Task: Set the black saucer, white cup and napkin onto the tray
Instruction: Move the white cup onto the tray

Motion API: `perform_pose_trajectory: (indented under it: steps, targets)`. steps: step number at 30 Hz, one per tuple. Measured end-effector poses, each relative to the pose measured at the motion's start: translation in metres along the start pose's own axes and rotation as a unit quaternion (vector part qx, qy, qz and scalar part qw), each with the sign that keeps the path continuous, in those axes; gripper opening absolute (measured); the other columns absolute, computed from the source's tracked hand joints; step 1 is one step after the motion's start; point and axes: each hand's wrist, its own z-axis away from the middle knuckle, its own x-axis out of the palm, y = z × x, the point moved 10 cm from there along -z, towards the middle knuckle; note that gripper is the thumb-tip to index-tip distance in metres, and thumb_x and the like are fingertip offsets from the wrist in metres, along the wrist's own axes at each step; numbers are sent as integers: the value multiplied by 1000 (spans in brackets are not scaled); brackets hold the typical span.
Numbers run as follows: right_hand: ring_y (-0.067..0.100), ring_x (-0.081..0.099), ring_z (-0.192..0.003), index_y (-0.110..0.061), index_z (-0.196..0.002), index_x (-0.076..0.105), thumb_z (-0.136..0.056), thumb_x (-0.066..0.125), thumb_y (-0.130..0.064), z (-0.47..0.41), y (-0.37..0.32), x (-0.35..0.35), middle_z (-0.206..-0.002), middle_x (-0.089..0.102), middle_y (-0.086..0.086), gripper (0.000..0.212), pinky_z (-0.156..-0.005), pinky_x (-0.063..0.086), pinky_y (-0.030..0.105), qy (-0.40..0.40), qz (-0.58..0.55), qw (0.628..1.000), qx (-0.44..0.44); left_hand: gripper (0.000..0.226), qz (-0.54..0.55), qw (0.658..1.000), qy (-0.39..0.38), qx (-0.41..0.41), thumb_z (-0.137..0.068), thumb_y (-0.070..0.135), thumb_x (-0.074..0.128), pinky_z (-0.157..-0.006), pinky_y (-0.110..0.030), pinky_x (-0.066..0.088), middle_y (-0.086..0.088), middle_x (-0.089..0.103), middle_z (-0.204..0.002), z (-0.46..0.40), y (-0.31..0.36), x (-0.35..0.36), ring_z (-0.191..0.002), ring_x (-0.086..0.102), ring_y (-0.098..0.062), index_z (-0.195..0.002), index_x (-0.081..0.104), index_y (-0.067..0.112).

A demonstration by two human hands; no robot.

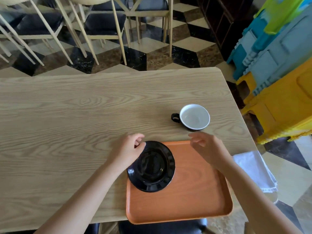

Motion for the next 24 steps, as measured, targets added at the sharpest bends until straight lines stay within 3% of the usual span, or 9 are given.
perform_pose_trajectory:
  steps: [1,3,5,7,9,12,18,24]
  targets:
    - [13,61,-86,-20,-110,64,-83,63,-15,-5,-1,-16,-102,68,-1,28,-72,43,20,32,26,999,-13,34,-12,999,7,38,-85,21,60,-83,-20,44,-3,64,-113,-8,19,3,-96,59,-12,-118,60,15]
    - [20,53,-107,-22,-123,56,-83,65,-21,-16,0,-34,-128,55,2,41,-85,44,30,64,128,988,-50,45,-53,992,17,116,-86,25,59,-93,-28,42,-4,54,-128,-23,55,15,-115,50,-16,-128,51,16]
    - [22,31,-132,-26,-133,46,-83,64,-27,-28,6,-35,-148,34,0,53,-93,44,39,50,230,968,-87,54,-117,975,29,187,-84,27,61,-98,-38,43,-9,42,-140,-36,83,29,-127,41,-23,-134,43,15]
    - [21,15,-140,-31,-137,38,-85,62,-31,-39,18,-30,-156,16,-5,57,-94,46,42,16,285,953,-98,60,-189,952,27,241,-82,27,64,-99,-45,43,-17,34,-146,-48,102,49,-132,35,-31,-136,41,13]
    - [20,13,-142,-32,-138,37,-87,60,-31,-48,27,-27,-157,11,-8,56,-95,47,42,-10,307,946,-104,64,-245,935,-3,256,-82,29,63,-102,-46,37,-19,23,-151,-60,109,70,-137,26,-32,-139,36,14]
    - [18,23,-139,-27,-133,46,-87,61,-28,-55,28,-24,-154,24,-4,49,-96,47,44,-24,280,950,-133,64,-293,924,-49,241,-87,33,56,-107,-43,28,-17,13,-155,-73,107,92,-141,16,-29,-142,28,17]
    - [27,53,-120,-9,-109,67,-82,68,-18,-60,15,-34,-135,54,10,29,-90,50,42,28,246,948,-200,47,-219,944,-31,243,-87,27,59,-91,-43,44,-17,46,-133,-84,113,94,-119,46,-33,-128,49,8]
    - [34,70,-83,-5,-79,71,-61,84,-11,-53,1,-33,-102,72,17,23,-55,58,45,61,275,913,-294,37,-152,957,-1,248,-80,21,68,-80,-48,51,-16,57,-117,-89,107,82,-106,54,-34,-115,62,7]
